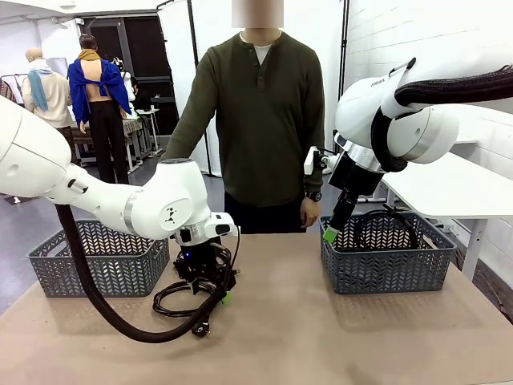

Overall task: Organize the cables according to human instructions.
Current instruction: Pick up a bundle of cables and place it in the basket indicated by the human.

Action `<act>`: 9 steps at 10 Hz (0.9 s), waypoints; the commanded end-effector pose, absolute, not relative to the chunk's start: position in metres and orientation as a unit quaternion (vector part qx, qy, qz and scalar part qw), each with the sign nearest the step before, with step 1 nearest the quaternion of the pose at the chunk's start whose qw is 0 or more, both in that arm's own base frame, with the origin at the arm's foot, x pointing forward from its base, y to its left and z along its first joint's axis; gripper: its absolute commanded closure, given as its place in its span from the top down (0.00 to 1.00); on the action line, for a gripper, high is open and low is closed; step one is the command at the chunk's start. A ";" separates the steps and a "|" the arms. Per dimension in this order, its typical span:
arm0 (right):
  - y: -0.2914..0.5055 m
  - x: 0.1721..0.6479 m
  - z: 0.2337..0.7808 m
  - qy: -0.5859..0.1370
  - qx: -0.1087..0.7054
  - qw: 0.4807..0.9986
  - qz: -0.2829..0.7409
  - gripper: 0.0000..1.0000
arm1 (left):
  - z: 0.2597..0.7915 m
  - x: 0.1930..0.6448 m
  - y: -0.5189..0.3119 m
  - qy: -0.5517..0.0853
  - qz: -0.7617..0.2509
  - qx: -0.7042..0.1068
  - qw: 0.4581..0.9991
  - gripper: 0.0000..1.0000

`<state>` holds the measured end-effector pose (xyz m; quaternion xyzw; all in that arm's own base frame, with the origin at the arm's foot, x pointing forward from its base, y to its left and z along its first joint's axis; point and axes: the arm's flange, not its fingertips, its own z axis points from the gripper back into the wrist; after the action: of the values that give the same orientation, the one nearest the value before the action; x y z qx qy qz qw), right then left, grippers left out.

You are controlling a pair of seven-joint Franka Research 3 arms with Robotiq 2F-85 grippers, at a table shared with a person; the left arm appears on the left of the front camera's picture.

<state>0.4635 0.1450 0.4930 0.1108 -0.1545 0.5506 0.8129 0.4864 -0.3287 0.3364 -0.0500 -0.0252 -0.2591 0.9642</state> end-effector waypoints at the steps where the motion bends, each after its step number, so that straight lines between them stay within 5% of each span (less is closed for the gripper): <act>1: 0.145 0.463 0.493 -0.155 0.111 0.815 0.548 1.00 | 0.334 0.496 -0.332 -0.028 -0.251 -0.041 0.967 1.00; 9: 0.145 0.463 0.493 -0.155 0.111 0.815 0.548 1.00 | 0.318 0.499 -0.336 -0.042 -0.281 -0.031 0.958 1.00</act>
<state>0.4635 0.1449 0.4930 0.1108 -0.1545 0.5506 0.8129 0.4958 -0.3338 0.3219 -0.0393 -0.0315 -0.2748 0.9602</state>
